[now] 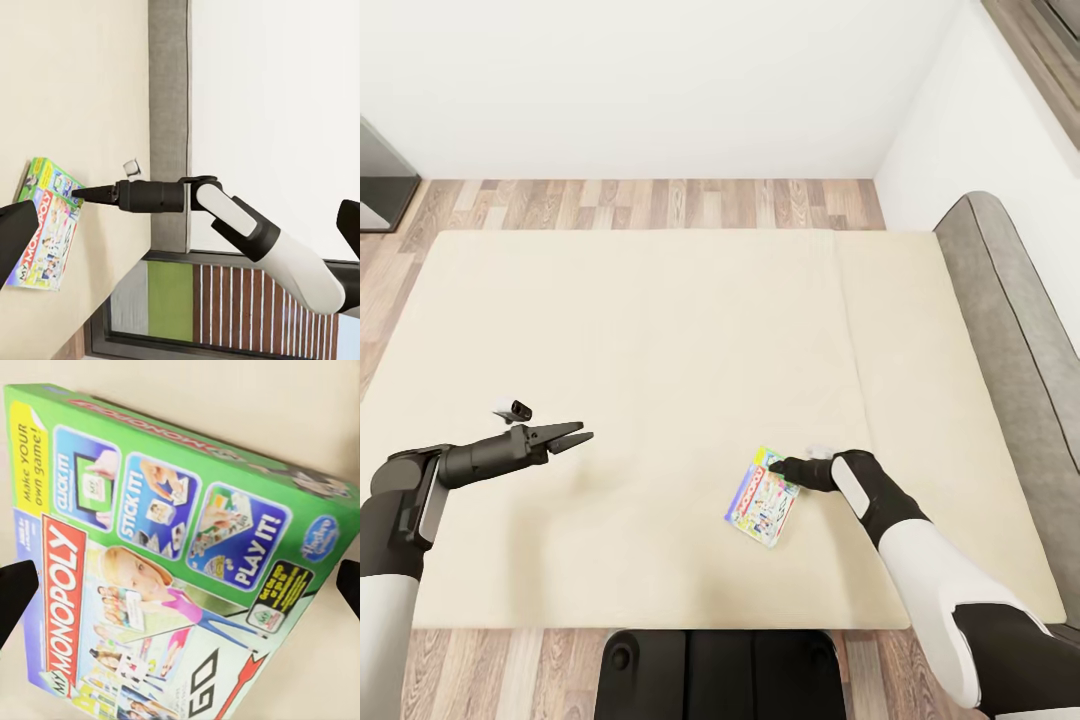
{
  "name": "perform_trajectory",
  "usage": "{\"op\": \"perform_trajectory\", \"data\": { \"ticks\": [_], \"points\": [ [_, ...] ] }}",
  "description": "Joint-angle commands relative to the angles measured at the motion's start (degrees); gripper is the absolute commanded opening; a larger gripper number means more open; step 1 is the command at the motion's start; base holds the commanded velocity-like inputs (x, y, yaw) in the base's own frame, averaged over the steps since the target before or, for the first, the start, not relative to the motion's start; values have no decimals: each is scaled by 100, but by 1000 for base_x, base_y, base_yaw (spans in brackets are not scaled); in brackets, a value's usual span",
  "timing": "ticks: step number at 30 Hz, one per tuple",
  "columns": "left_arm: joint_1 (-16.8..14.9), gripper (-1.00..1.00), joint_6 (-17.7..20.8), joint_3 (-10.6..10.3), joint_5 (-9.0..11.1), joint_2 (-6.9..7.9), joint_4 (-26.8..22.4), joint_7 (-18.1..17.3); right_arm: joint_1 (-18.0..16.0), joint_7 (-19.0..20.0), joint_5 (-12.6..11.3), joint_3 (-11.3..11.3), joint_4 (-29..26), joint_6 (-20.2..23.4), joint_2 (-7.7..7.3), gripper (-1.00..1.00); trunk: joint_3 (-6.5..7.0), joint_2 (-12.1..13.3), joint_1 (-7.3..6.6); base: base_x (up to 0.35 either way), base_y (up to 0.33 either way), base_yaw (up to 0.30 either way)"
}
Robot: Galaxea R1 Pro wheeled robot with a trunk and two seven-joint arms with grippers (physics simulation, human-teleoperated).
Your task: Put all the toys in the child's room - the three board games (two on the bed and one on the table), the two jigsaw puzzles on the table, and the tennis ball on the table - inside the toy box on the table in the child's room.
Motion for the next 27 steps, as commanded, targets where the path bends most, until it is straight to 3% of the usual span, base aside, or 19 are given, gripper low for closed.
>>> {"op": "perform_trajectory", "data": {
  "ticks": [1, 27],
  "points": [
    [-2, 100, 61, 0, -6, 2, -1, -25, -1, 12, 10, 6, -6, 21, 1, 100, -2, -8, 3, 0, 0, 0],
    [-2, 100, 60, 0, -6, 4, -7, -25, 3, 12, 15, 9, -8, -12, 88, 100, 35, -8, 3, 0, 0, 0]
  ]
}}
